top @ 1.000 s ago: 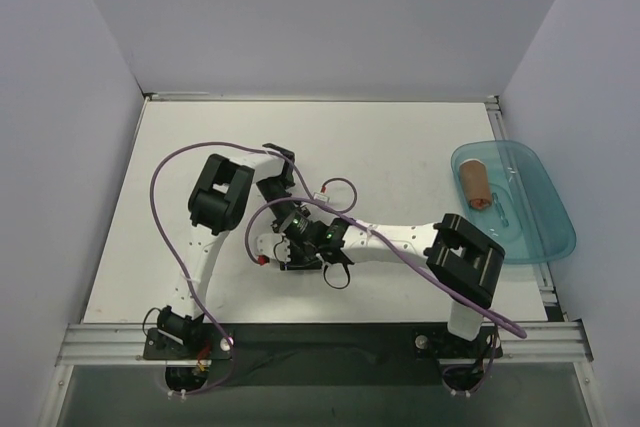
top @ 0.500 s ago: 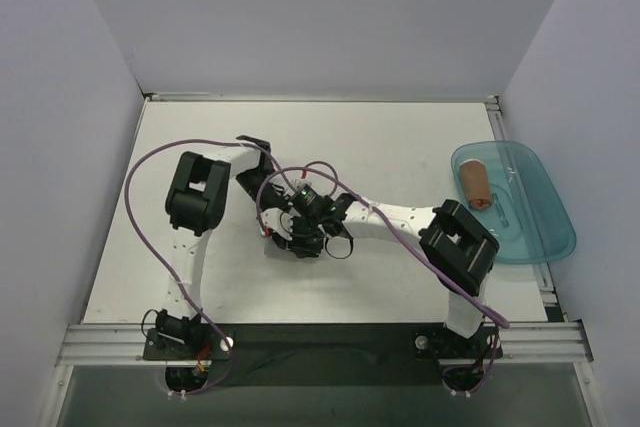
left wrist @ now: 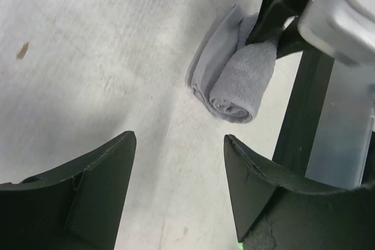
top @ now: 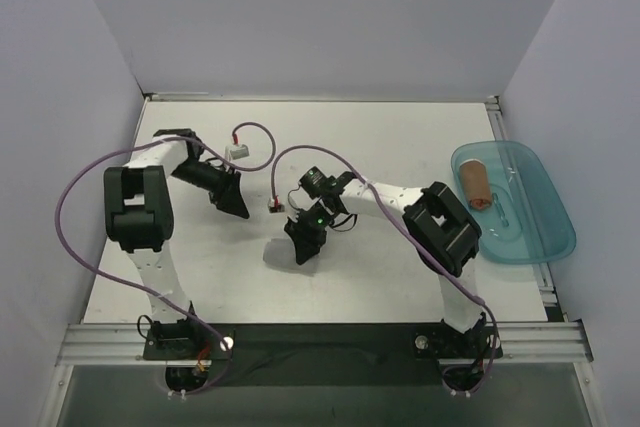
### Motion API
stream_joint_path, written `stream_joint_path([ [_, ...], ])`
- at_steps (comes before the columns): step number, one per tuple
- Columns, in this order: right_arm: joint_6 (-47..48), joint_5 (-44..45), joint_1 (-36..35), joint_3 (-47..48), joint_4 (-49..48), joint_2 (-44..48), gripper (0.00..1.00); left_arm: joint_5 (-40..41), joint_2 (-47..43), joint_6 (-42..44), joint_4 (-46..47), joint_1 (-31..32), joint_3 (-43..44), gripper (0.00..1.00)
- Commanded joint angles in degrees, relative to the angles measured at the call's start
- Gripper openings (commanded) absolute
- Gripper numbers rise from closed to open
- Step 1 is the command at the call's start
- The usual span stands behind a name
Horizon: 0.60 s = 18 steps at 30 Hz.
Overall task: Roll the towels
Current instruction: Roll the towel
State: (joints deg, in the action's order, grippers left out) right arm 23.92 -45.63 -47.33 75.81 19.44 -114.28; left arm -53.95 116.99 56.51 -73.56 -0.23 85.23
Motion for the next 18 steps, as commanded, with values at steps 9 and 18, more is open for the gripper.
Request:
stream_joint_path([
  [9, -1.42, -8.6, 6.11, 6.45, 17.73, -14.56, 0.0, 1.74, -35.76, 2.72, 18.1, -6.19, -25.89, 0.73],
  [18, -1.42, -12.2, 7.78, 11.99, 21.33, -19.66, 0.0, 14.29, -51.94, 5.63, 28.99, 13.04, -38.02, 0.74],
])
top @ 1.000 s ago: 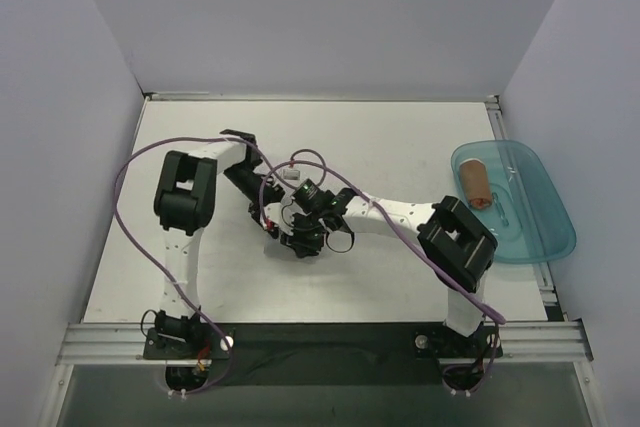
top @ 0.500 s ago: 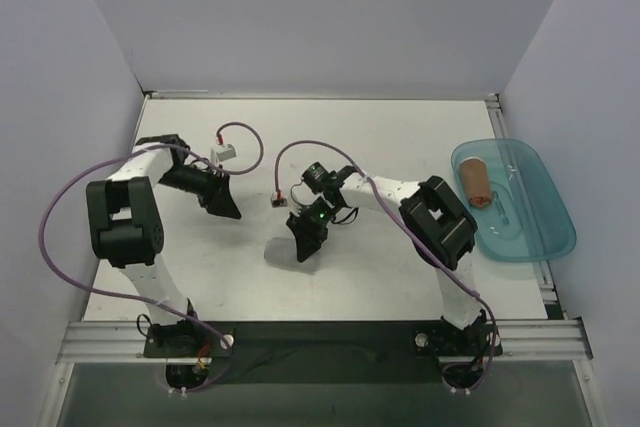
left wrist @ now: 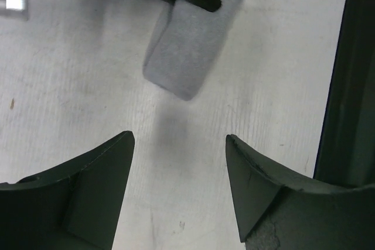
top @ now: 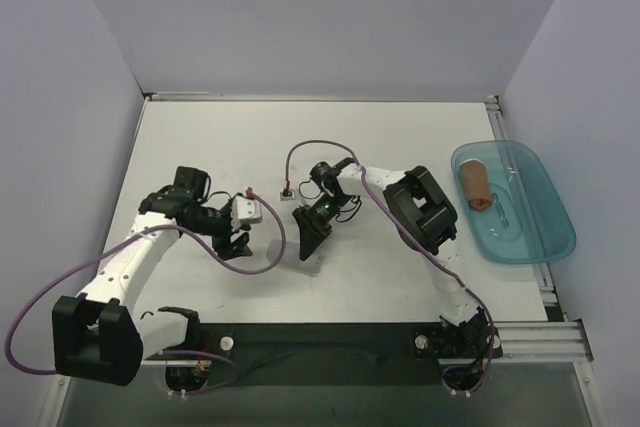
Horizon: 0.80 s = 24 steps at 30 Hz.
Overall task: Roll the towels
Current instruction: Roll the towel
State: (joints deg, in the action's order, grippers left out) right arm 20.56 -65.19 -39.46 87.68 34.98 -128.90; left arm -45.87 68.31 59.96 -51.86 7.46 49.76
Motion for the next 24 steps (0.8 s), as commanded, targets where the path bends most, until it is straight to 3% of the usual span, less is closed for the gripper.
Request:
stream_joint_path([
  [1, 2.12, 7.18, 0.0, 0.56, 6.15, -5.57, 0.0, 7.71, -3.88, 2.09, 8.34, 10.07, -3.26, 0.74],
  [10, 2.12, 5.07, 1.49, 4.95, 8.87, -10.75, 0.0, 15.89, -3.72, 4.55, 15.37, 22.94, -5.72, 0.76],
  [15, 1.5, 7.0, 1.76, 8.03, 9.75, -13.13, 0.0, 21.33, -3.72, 5.16, 24.95, 30.13, -10.11, 0.76],
  [24, 0.54, 8.15, 2.02, 9.27, 9.84, -14.45, 0.0, 26.43, -0.99, 5.16, 36.73, 35.6, -17.23, 0.75],
])
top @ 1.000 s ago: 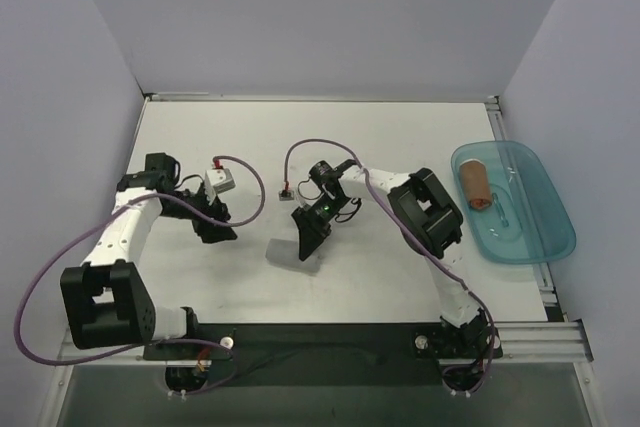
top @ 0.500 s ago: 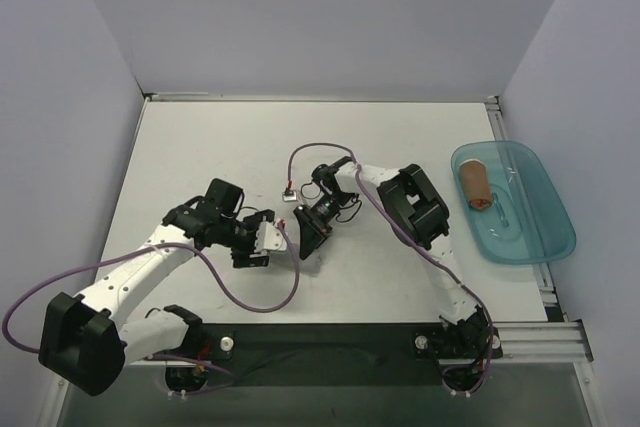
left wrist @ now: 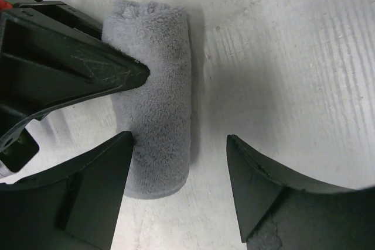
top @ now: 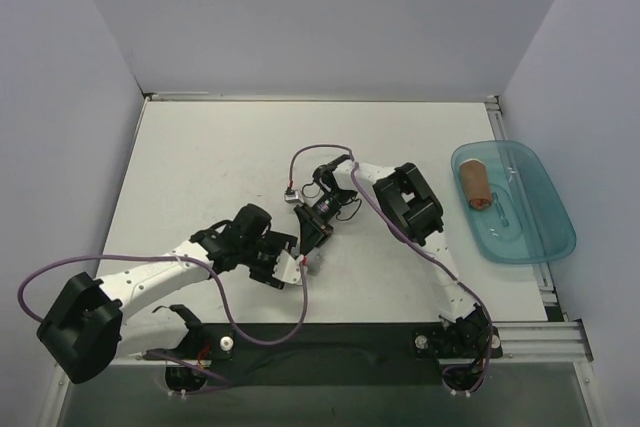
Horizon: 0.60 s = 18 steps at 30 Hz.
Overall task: Roll the towels
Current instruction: Roll the towel
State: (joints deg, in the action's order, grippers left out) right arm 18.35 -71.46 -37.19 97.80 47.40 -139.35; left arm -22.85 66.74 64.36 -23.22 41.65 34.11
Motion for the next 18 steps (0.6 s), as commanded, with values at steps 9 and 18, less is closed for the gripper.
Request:
stream_joint_path([
  [9, 2.48, 15.21, -0.25, -0.94, -2.49, -3.56, 0.0, 9.32, 7.17, -3.18, 13.74, 5.46, -3.26, 0.64],
  [18, 1.43, 16.0, 3.7, -2.79, -3.01, 5.39, 0.39, 3.79, 12.53, -10.21, -2.25, 4.24, 4.2, 0.27],
])
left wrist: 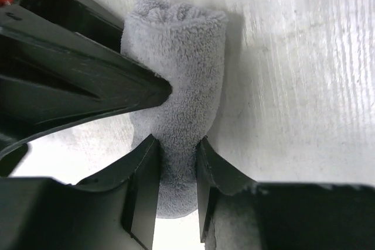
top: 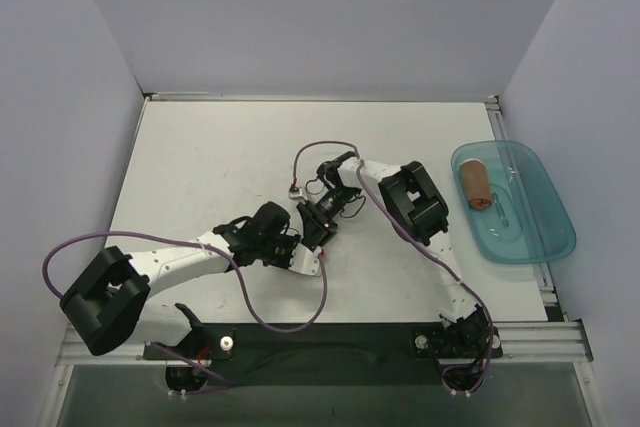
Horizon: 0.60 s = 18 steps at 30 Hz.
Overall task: Roll the towels
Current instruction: Roll the towel
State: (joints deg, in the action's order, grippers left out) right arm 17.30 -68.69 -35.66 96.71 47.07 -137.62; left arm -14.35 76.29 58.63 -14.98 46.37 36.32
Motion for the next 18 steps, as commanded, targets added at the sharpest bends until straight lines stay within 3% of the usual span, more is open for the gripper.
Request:
stream_joint_path([
  [1, 2.21, 13.14, 3.3, -1.96, -2.6, 4.89, 0.44, -5.51, 4.73, -5.62, -11.9, -0.93, 2.79, 0.27],
  [2, 1.43, 13.05, 3.75, -2.13, -2.68, 7.26, 0.6, -6.73, 5.79, -6.5, -14.61, -1.37, 5.15, 0.26],
  [4, 0.63, 12.88, 4.63, -2.57, -2.68, 10.77, 0.62, -8.06, 9.73, -7.56, -18.65, -3.2, 7.53, 0.25],
  [10, -2.09, 12.61, 7.35, -8.1, -3.65, 18.26, 0.6, -14.91, 18.26, -8.79, -26.13, -10.67, 18.25, 0.24],
  [18, -1.84, 12.43, 14.55, -18.47, -8.22, 31.61, 0.52, -21.24, 28.28, -5.73, -35.1, -15.69, 29.24, 0.26],
])
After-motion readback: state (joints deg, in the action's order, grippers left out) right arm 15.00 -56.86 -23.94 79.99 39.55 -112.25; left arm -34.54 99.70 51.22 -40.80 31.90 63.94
